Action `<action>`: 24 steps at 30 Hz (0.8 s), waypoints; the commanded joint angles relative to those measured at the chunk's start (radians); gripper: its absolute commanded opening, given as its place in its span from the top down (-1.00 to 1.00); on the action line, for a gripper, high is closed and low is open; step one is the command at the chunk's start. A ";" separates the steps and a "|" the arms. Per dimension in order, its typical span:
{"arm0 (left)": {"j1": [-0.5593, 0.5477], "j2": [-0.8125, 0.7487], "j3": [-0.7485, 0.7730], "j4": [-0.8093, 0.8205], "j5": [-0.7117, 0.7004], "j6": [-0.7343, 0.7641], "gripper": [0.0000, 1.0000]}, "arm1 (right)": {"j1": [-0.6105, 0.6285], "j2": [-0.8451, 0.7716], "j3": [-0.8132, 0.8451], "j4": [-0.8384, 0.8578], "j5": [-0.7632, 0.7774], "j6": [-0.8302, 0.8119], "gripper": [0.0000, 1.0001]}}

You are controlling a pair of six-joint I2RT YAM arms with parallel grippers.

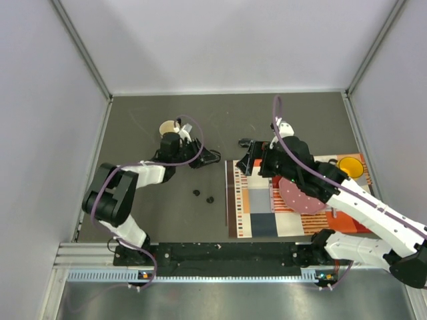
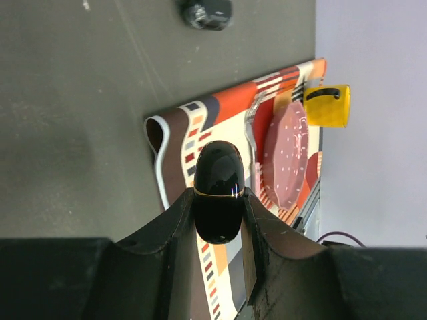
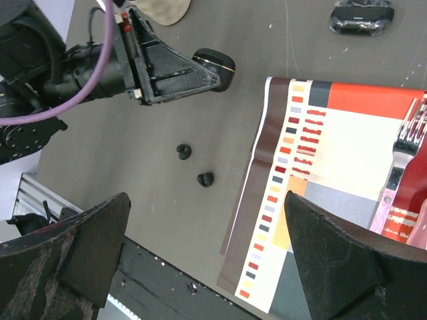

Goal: Insert the wireless bluetooth earbuds into the charging case
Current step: Place the charging case at the center of the board.

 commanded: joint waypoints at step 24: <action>0.024 0.170 0.004 0.058 -0.075 -0.023 0.43 | -0.020 -0.018 -0.009 -0.007 0.004 -0.033 -0.98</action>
